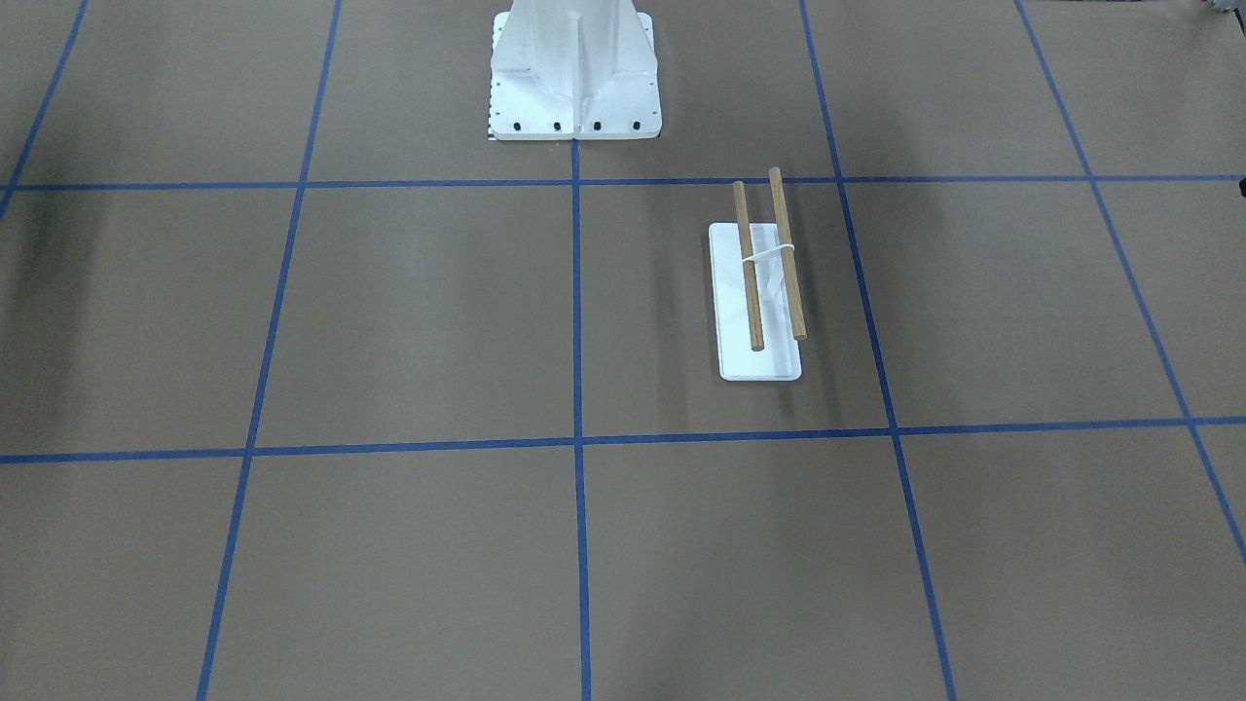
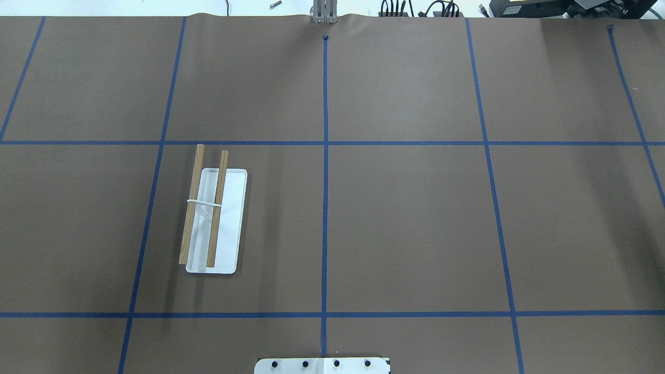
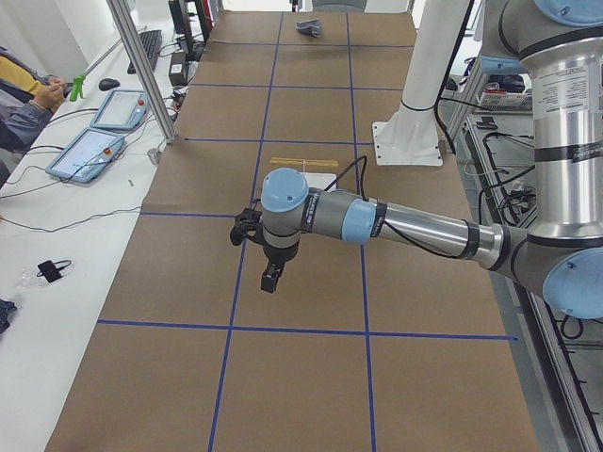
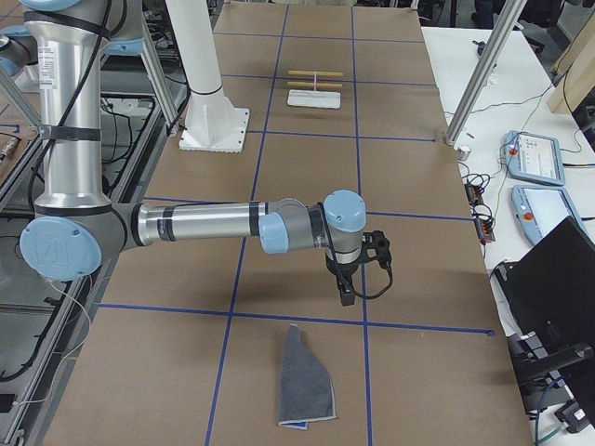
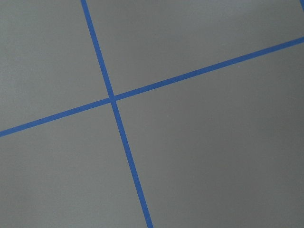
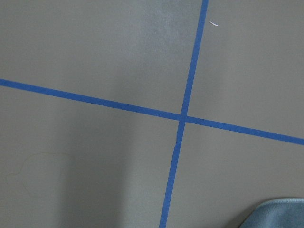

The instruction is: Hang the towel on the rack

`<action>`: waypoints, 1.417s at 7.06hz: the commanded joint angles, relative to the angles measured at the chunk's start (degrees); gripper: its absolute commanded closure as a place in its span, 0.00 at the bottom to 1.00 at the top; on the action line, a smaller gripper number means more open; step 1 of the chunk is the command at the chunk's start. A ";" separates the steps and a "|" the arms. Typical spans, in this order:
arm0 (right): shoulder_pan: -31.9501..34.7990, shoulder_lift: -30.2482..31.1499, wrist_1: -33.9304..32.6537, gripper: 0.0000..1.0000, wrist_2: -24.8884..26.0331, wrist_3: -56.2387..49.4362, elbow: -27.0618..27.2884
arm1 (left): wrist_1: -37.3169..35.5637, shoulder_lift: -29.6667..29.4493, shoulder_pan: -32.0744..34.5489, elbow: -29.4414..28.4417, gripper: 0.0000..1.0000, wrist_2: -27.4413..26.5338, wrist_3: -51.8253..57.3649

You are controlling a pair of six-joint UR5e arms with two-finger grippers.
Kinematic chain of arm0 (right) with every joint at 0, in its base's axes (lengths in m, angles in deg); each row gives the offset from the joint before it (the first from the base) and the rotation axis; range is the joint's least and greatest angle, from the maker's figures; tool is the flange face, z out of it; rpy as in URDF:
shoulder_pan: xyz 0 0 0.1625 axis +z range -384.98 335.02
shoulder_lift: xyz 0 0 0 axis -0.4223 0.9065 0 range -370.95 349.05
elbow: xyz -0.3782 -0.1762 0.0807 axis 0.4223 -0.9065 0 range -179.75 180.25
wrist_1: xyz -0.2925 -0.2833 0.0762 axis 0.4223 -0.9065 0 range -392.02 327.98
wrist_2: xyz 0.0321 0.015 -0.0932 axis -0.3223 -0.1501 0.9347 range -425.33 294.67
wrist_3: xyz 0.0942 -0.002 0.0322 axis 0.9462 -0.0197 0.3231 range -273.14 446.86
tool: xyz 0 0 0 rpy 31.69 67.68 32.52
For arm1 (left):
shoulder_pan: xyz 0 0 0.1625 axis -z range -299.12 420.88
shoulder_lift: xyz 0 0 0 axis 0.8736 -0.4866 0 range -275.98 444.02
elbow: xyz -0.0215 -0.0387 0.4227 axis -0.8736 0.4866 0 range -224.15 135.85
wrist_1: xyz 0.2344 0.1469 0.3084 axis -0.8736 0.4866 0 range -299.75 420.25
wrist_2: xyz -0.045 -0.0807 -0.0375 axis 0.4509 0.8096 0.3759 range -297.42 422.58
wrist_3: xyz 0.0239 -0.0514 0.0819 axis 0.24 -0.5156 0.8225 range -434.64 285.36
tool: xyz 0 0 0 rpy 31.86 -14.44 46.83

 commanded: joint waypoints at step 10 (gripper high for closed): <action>-0.25 5.05 6.41 0.00 0.11 -0.29 -7.01 | 11.07 3.12 -0.53 -3.97 0.02 -0.44 -3.28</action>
